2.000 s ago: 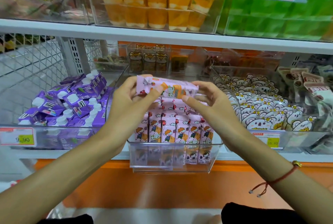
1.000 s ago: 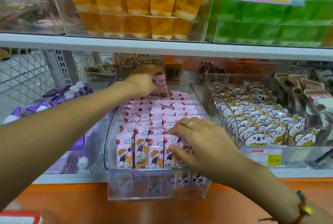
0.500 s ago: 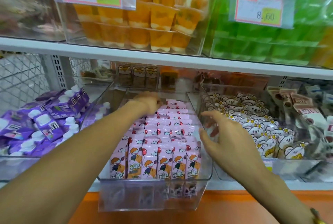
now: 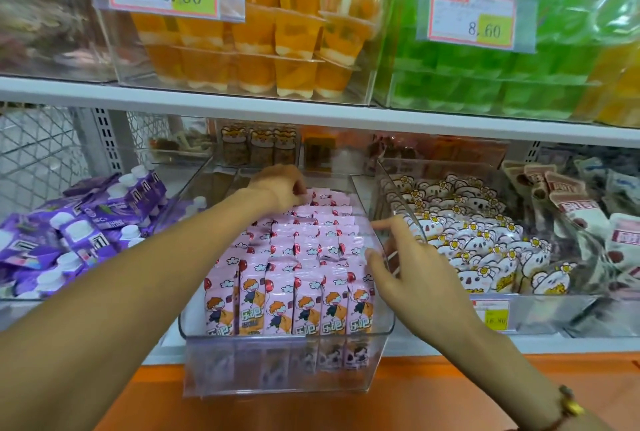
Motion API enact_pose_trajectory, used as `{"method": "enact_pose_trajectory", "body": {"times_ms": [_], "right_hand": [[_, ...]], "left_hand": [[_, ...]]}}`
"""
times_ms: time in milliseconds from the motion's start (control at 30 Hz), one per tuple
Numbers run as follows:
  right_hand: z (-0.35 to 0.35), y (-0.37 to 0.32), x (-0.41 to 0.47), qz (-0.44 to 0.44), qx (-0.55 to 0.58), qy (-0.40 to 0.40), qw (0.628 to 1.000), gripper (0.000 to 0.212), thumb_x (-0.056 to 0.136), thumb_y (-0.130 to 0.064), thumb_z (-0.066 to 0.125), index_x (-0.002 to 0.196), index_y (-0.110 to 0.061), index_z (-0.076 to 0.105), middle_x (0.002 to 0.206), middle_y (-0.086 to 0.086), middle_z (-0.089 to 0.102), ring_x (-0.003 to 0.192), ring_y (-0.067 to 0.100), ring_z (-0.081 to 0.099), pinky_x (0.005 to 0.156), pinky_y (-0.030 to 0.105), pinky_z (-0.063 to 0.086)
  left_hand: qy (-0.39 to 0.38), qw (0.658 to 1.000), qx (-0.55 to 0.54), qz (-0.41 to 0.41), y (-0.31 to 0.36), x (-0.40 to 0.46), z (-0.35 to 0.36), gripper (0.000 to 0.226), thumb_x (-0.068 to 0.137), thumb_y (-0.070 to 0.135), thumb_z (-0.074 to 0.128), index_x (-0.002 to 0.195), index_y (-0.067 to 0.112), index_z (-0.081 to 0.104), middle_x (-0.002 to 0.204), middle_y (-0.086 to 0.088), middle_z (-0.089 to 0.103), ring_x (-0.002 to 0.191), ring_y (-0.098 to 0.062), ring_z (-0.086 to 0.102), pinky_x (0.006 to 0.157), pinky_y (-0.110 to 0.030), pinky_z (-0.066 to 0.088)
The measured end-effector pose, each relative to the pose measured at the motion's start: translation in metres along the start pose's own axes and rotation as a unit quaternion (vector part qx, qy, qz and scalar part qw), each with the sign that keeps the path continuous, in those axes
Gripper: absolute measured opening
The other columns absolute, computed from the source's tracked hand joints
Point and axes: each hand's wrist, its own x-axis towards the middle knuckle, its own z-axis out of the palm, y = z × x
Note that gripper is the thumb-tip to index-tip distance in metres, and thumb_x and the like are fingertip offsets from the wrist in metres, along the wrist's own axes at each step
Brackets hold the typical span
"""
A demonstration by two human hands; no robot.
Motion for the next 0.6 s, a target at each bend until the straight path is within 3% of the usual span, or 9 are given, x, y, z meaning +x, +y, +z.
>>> {"method": "enact_pose_trajectory", "body": {"times_ms": [133,300,467,533,600], "right_hand": [[0.0,0.001,0.001,0.001,0.002,0.003,1.0,0.024,0.095,-0.034,0.049,0.118,-0.029,0.044,0.074,-0.007,0.061,0.064,0.011,0.06,0.06,0.04,0.051],[-0.001,0.001,0.003,0.001,-0.018,0.022,1.0,0.026,0.092,-0.035,0.054,0.117,-0.028,0.048,0.072,-0.011,0.059,0.065,0.009,0.059,0.059,0.035,0.051],[-0.005,-0.009,0.009,-0.016,-0.038,0.107,0.993,0.021,0.091,-0.037,0.056,0.109,-0.025,0.058,0.089,-0.01,0.06,0.08,0.013,0.056,0.064,0.03,0.047],[-0.005,-0.023,0.011,-0.045,0.003,0.135,0.99,0.023,0.091,-0.035,0.056,0.11,-0.023,0.061,0.088,-0.008,0.057,0.084,0.013,0.052,0.067,0.027,0.041],[-0.001,-0.042,0.008,-0.07,0.071,0.121,0.988,0.027,0.09,-0.039,0.055,0.113,-0.026,0.06,0.094,-0.01,0.056,0.089,0.009,0.05,0.073,0.022,0.04]], "left_hand": [[0.069,0.982,-0.17,-0.051,0.006,0.002,-0.007,0.02,0.097,0.027,0.053,0.104,0.01,0.06,0.109,-0.011,0.065,0.089,-0.021,0.06,0.075,-0.024,0.05],[0.169,0.883,-0.427,-0.099,0.013,-0.017,-0.025,0.017,0.099,0.019,0.05,0.108,0.007,0.057,0.123,-0.016,0.06,0.115,-0.029,0.057,0.091,-0.032,0.048],[0.255,0.81,-0.517,-0.108,0.015,-0.076,-0.033,0.015,0.099,0.018,0.05,0.111,0.01,0.054,0.11,-0.009,0.063,0.099,-0.019,0.064,0.082,-0.027,0.056],[0.26,0.784,-0.554,-0.108,0.019,-0.104,-0.036,0.016,0.098,0.02,0.05,0.112,0.012,0.055,0.104,-0.006,0.066,0.095,-0.018,0.065,0.083,-0.029,0.057],[0.272,0.776,-0.561,-0.096,0.025,-0.13,-0.036,0.011,0.097,0.023,0.054,0.105,0.017,0.058,0.097,-0.001,0.068,0.087,-0.012,0.067,0.074,-0.019,0.057]]}}
